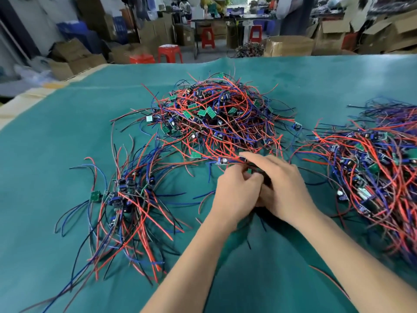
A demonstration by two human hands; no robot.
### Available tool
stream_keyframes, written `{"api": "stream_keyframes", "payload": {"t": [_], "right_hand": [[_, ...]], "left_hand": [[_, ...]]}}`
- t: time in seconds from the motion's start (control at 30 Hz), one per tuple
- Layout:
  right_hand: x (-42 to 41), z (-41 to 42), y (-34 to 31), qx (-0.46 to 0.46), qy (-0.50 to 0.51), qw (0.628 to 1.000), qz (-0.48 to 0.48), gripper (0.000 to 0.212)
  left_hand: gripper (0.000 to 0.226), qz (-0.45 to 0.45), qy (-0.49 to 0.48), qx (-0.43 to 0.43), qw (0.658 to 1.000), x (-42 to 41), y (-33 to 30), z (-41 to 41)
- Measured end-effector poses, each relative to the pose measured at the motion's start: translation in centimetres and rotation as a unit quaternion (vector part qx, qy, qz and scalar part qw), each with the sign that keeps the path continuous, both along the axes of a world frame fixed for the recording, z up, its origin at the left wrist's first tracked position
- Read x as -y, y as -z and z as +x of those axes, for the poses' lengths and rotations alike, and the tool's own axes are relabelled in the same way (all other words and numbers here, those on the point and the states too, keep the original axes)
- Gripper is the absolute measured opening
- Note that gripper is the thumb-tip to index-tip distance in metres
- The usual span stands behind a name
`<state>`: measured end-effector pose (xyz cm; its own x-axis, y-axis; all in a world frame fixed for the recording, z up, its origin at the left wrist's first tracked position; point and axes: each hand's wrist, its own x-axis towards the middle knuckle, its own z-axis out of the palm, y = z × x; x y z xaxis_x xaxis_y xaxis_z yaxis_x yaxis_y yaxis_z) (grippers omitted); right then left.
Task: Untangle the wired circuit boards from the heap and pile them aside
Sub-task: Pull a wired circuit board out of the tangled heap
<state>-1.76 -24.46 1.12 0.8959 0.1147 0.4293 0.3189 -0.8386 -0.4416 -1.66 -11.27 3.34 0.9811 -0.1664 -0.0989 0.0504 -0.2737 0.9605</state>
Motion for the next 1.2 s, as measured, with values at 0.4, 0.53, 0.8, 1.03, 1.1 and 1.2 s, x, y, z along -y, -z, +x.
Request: {"api": "stream_keyframes", "payload": {"t": [0.4, 0.53, 0.8, 1.03, 1.1, 1.2], "right_hand": [[0.5, 1.0, 1.0, 0.076, 0.081, 0.990, 0.083, 0.010], [0.4, 1.0, 0.7, 0.070, 0.105, 0.990, 0.065, 0.010], [1.2, 1.3, 0.6, 0.043, 0.181, 0.974, 0.132, 0.029], [1.3, 1.5, 0.5, 0.066, 0.201, 0.965, 0.156, 0.031], [1.4, 1.4, 0.6, 0.076, 0.195, 0.964, 0.167, 0.027], [1.3, 1.4, 0.7, 0.086, 0.186, 0.961, 0.186, 0.025]], "left_hand": [[0.071, 0.525, -0.150, 0.000, 0.838, -15.1, -3.2, -0.8], [0.062, 0.533, -0.123, -0.017, 0.837, -17.2, -1.2, -0.9], [0.047, 0.532, -0.195, 0.062, 0.822, -21.1, -0.2, -3.6], [0.066, 0.607, -0.176, 0.023, 0.774, -20.7, -1.7, -4.4], [0.064, 0.575, -0.184, 0.153, 0.783, -17.6, -2.8, -4.8], [0.052, 0.456, -0.041, 0.230, 0.859, -9.3, -2.5, -5.1]]}}
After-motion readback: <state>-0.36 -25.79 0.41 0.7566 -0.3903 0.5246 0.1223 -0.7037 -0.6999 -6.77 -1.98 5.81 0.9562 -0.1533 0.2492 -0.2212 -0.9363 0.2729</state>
